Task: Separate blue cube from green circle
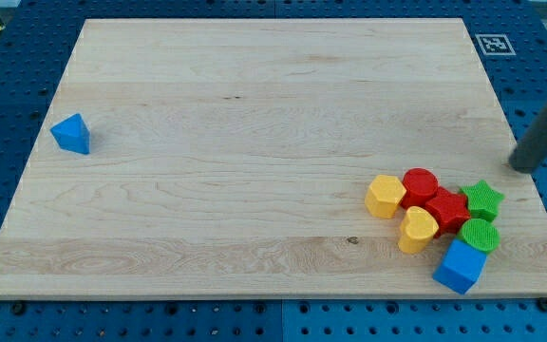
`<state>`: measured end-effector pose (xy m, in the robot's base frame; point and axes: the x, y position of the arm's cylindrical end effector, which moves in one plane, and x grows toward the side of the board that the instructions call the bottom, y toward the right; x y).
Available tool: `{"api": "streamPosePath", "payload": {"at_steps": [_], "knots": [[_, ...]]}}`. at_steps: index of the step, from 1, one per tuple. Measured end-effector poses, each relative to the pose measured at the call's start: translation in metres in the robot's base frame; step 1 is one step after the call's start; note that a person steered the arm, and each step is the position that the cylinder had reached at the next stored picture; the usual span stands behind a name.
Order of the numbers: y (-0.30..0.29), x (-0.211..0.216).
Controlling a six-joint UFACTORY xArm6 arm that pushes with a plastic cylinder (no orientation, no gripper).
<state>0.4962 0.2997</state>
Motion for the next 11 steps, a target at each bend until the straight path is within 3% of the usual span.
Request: {"api": "streamPosePath", "payload": {"at_steps": [2,3,5,6,11], "knots": [[0.002,0.053],[-0.025,0.107],[-0.043,0.122],[-0.086,0.118],[-0.167,0.118]]}}
